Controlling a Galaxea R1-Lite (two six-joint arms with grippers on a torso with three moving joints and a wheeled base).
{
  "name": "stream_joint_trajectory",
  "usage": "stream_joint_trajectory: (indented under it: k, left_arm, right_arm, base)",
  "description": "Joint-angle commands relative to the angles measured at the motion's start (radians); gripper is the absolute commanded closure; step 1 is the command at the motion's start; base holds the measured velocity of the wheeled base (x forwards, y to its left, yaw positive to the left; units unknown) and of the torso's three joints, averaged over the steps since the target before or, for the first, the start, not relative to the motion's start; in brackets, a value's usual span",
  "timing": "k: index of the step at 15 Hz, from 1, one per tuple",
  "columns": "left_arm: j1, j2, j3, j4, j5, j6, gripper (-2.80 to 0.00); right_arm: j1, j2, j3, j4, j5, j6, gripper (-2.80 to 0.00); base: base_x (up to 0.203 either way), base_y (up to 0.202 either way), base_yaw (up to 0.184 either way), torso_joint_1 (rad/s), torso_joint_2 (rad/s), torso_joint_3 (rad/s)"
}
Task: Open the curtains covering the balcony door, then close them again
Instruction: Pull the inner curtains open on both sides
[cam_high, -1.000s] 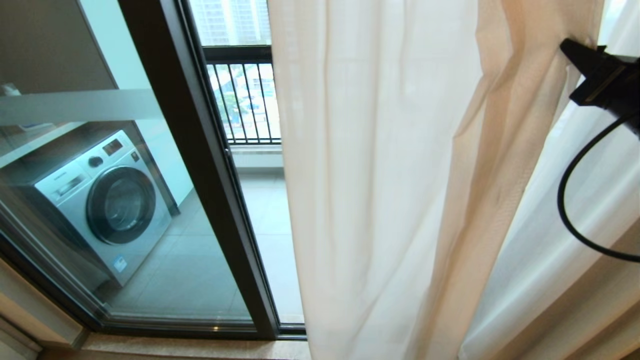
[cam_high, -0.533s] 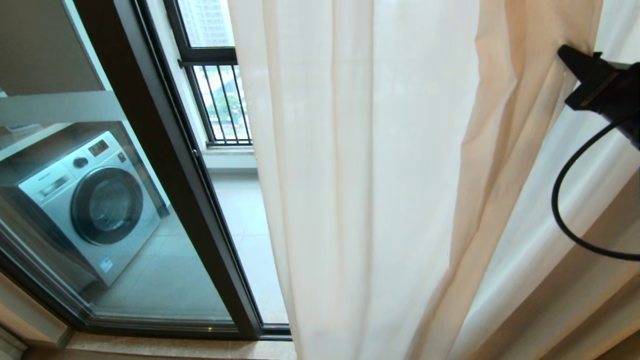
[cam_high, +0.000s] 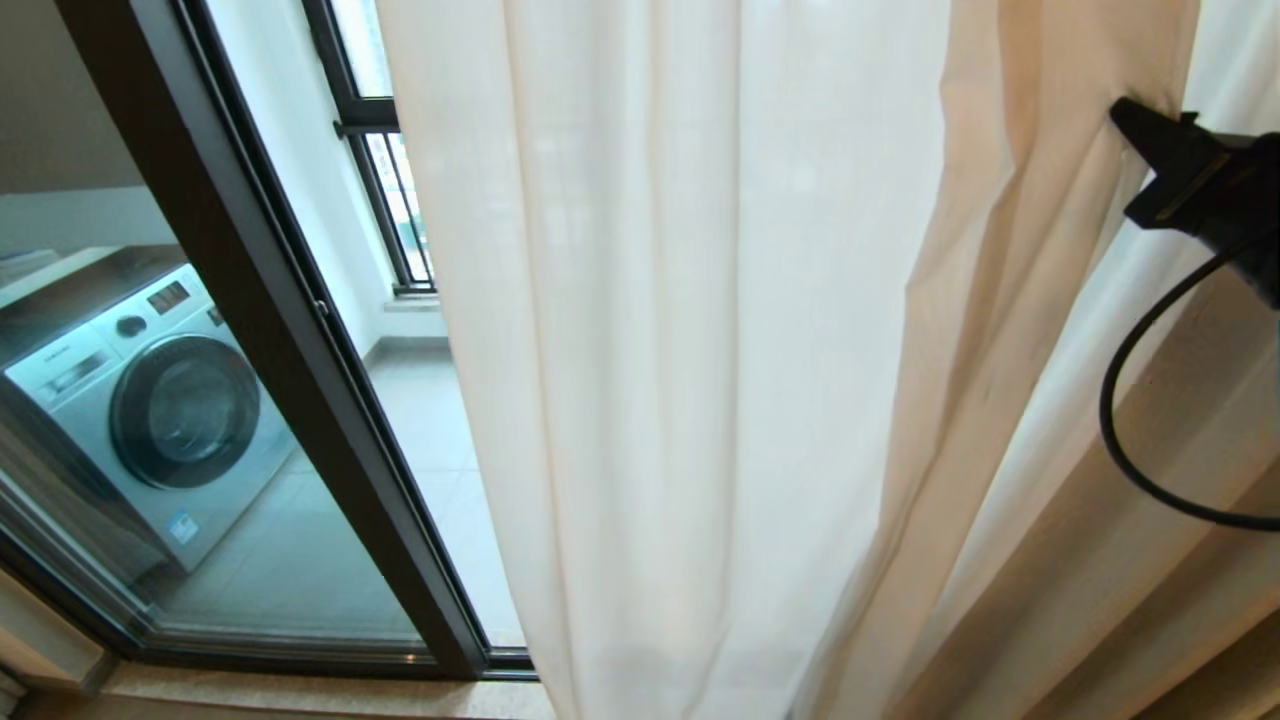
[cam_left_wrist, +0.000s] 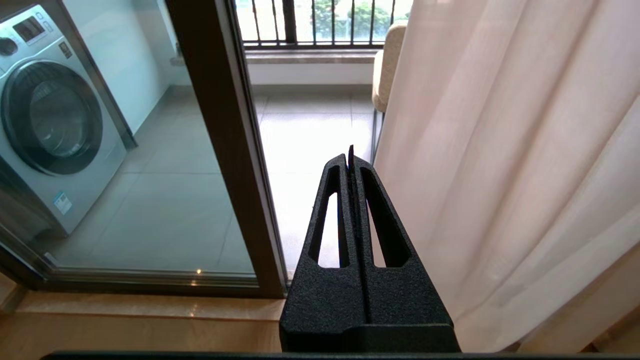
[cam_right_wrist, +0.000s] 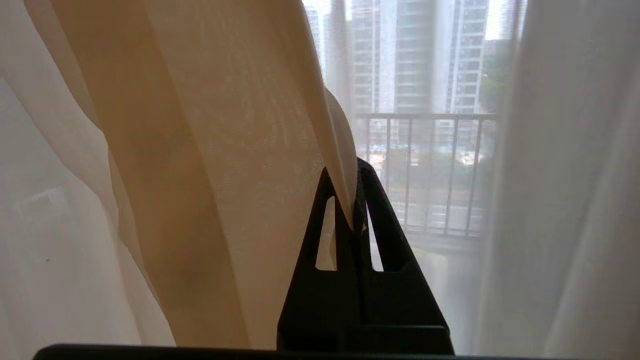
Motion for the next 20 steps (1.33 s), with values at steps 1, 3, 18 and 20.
stream_joint_trajectory:
  k: [1,3,18,20]
  left_arm:
    - [0.000,0.000,0.000,0.000,0.000,0.001,0.00]
    - [-0.001,0.000,0.000,0.000,0.000,0.001,0.00]
    - [-0.001,0.000,0.000,0.000,0.000,0.001,0.00]
    - [-0.001,0.000,0.000,0.000,0.000,0.001,0.00]
  right_arm:
    - [0.000,-0.001,0.001,-0.006,0.001,0.000,0.00]
    - [0.000,-0.004,0.001,-0.005,0.001,0.000,0.00]
    - [-0.012,-0.058,0.002,0.001,-0.010,0.003,0.00]
    - [-0.034,-0.062,-0.011,0.009,-0.075,0.003,0.00]
  base:
    - [0.000,-0.189,0.001,0.002,0.00,0.002]
    - [0.000,-0.191,0.000,0.001,0.00,0.003]
    - [0.000,-0.029,0.000,0.000,0.00,0.001]
    - [0.000,0.000,0.000,0.000,0.00,0.000]
